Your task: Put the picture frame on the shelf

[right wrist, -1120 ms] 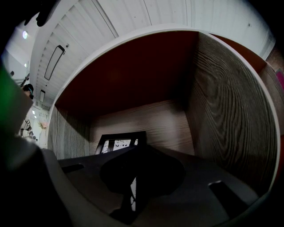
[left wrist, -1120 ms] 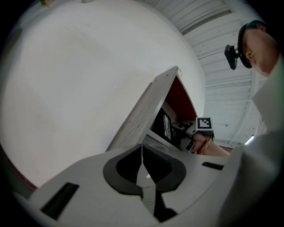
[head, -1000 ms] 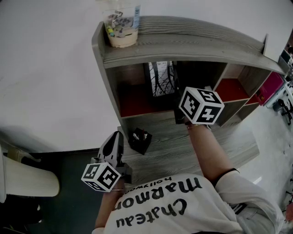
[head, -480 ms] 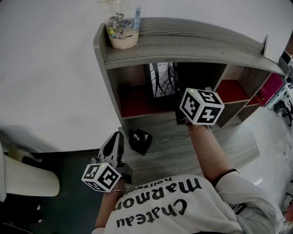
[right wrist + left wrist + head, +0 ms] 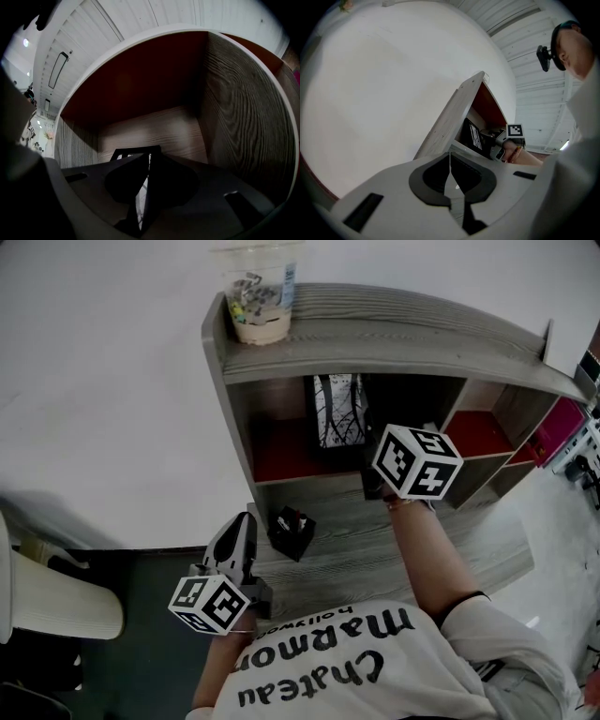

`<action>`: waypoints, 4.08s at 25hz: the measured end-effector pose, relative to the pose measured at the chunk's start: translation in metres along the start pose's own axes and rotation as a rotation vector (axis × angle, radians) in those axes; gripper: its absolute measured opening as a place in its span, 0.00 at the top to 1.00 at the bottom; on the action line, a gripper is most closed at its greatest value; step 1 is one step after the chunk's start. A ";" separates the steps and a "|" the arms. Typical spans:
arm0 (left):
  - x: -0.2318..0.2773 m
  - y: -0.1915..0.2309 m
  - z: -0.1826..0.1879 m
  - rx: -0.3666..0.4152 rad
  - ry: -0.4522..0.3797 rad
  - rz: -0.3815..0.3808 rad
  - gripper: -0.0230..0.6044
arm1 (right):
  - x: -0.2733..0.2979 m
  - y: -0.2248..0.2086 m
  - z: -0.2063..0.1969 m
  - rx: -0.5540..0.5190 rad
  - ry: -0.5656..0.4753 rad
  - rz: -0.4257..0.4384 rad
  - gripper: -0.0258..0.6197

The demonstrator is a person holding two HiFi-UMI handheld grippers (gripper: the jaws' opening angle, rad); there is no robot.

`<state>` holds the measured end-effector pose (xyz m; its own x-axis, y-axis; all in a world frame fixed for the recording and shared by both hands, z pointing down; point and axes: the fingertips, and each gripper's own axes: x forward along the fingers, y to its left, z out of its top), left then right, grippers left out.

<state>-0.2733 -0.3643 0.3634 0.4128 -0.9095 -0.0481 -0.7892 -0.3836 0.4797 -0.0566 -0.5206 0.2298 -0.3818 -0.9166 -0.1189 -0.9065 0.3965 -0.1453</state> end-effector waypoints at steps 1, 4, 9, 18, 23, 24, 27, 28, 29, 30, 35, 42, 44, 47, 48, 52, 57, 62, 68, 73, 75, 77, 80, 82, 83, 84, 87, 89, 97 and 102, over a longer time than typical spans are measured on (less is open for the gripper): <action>-0.001 0.000 0.001 0.000 -0.002 0.003 0.93 | 0.000 0.001 0.000 -0.001 0.001 0.003 0.89; 0.000 -0.004 0.002 0.007 -0.005 -0.002 0.93 | -0.001 0.002 0.000 -0.002 0.003 0.013 0.88; -0.002 -0.016 0.005 0.029 -0.007 -0.012 0.93 | -0.004 0.002 -0.002 0.014 0.018 0.027 0.88; -0.013 -0.026 0.013 0.049 -0.032 0.002 0.93 | -0.008 0.005 -0.004 0.027 0.027 0.040 0.88; -0.017 -0.026 0.014 0.051 -0.036 0.007 0.93 | -0.009 0.005 -0.007 0.044 0.031 0.041 0.88; -0.017 -0.027 0.013 0.051 -0.035 0.008 0.93 | -0.009 0.006 -0.008 0.043 0.031 0.041 0.88; -0.018 -0.027 0.014 0.050 -0.033 0.013 0.93 | -0.010 0.006 -0.007 0.031 0.029 0.038 0.88; -0.018 -0.026 0.014 0.051 -0.035 0.011 0.93 | -0.010 0.006 -0.007 0.031 0.029 0.036 0.88; -0.018 -0.026 0.015 0.053 -0.036 0.008 0.93 | -0.010 0.006 -0.007 0.033 0.029 0.035 0.88; -0.018 -0.025 0.015 0.053 -0.037 0.006 0.93 | -0.011 0.007 -0.007 0.037 0.029 0.035 0.88; -0.018 -0.028 0.015 0.055 -0.037 -0.006 0.93 | -0.015 0.009 -0.007 0.045 0.026 0.041 0.88; -0.019 -0.037 0.015 0.064 -0.040 -0.019 0.93 | -0.030 0.012 0.000 0.070 0.010 0.060 0.88; -0.021 -0.041 0.015 0.067 -0.043 -0.021 0.93 | -0.036 0.012 0.001 0.084 0.009 0.068 0.88; -0.023 -0.049 0.015 0.075 -0.045 -0.025 0.93 | -0.047 0.014 0.002 0.103 0.011 0.084 0.88; -0.024 -0.052 0.014 0.077 -0.045 -0.028 0.93 | -0.051 0.014 0.002 0.108 0.011 0.090 0.88; -0.025 -0.070 0.008 0.081 -0.047 -0.046 0.93 | -0.073 0.016 0.003 0.121 0.010 0.120 0.88; -0.027 -0.102 -0.006 0.088 -0.028 -0.071 0.93 | -0.104 0.019 -0.007 0.126 0.055 0.166 0.88; -0.035 -0.130 -0.019 0.073 -0.024 -0.069 0.93 | -0.133 0.020 -0.022 0.136 0.119 0.205 0.90; -0.051 -0.158 -0.037 0.066 -0.025 -0.053 0.93 | -0.170 0.013 -0.039 0.156 0.186 0.238 0.90; -0.068 -0.183 -0.058 0.061 -0.018 -0.034 0.93 | -0.206 0.010 -0.052 0.148 0.235 0.269 0.90; -0.077 -0.195 -0.066 0.059 -0.019 -0.025 0.93 | -0.222 0.008 -0.055 0.140 0.250 0.276 0.90; -0.087 -0.207 -0.073 0.059 -0.021 -0.014 0.93 | -0.239 0.007 -0.057 0.142 0.261 0.290 0.90; -0.102 -0.222 -0.087 0.057 -0.024 0.004 0.93 | -0.265 0.007 -0.059 0.153 0.271 0.325 0.89; -0.110 -0.233 -0.096 0.059 -0.024 0.011 0.93 | -0.282 0.005 -0.060 0.155 0.273 0.342 0.90; -0.114 -0.239 -0.100 0.062 -0.025 0.012 0.93 | -0.290 0.004 -0.060 0.153 0.272 0.345 0.90; -0.118 -0.245 -0.103 0.066 -0.026 0.013 0.93 | -0.299 0.002 -0.060 0.151 0.271 0.347 0.90; -0.131 -0.262 -0.111 0.080 -0.034 0.020 0.93 | -0.322 -0.001 -0.061 0.155 0.270 0.358 0.90; -0.139 -0.271 -0.117 0.087 -0.037 0.027 0.93 | -0.335 -0.002 -0.062 0.158 0.274 0.364 0.90; -0.167 -0.293 -0.130 0.097 -0.042 0.063 0.93 | -0.369 -0.009 -0.067 0.171 0.293 0.371 0.91; -0.175 -0.301 -0.128 0.107 -0.043 0.085 0.93 | -0.377 -0.007 -0.067 0.175 0.298 0.383 0.91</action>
<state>-0.0501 -0.0695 0.3399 0.3248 -0.9445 -0.0500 -0.8651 -0.3181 0.3878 0.0821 -0.1812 0.3414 -0.7381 -0.6692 0.0854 -0.6578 0.6858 -0.3115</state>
